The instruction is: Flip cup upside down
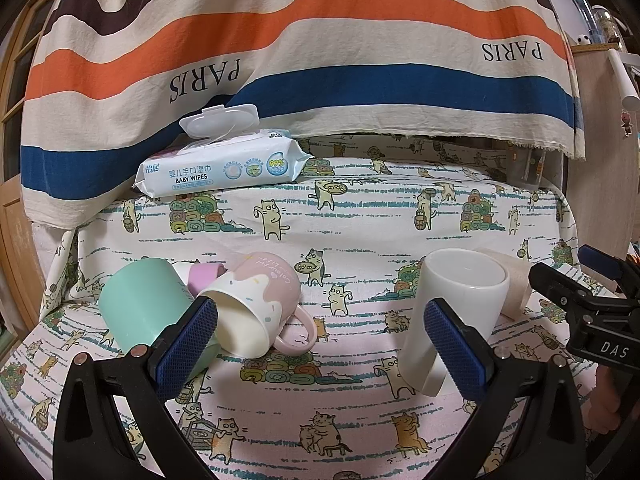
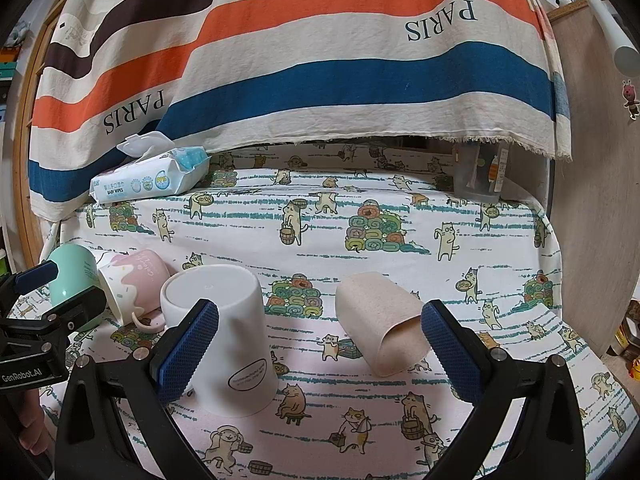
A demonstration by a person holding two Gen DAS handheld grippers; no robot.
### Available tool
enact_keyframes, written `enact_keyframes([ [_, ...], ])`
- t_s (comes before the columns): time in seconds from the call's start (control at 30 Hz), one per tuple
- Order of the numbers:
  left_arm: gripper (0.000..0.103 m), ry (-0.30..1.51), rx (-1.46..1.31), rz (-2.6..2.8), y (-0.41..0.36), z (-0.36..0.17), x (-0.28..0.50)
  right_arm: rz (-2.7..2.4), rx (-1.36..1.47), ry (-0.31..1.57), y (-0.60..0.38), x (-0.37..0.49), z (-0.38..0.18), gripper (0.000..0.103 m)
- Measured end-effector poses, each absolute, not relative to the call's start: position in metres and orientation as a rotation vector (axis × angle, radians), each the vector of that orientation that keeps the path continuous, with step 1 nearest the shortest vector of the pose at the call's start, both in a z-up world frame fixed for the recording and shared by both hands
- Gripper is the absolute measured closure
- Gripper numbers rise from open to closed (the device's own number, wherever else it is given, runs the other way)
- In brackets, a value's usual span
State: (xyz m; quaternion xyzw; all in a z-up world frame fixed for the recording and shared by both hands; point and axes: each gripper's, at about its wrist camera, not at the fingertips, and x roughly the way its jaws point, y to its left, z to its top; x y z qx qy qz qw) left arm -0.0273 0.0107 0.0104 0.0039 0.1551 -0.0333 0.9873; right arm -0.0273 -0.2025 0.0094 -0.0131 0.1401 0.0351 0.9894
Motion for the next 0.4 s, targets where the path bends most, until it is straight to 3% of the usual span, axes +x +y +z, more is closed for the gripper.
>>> enact_keyframes([
  [0.4, 0.0, 0.311, 0.008, -0.067, 0.0117, 0.0105, -0.0275, 0.07, -0.026, 0.28, -0.2027, -0.0274, 0.0097, 0.001],
])
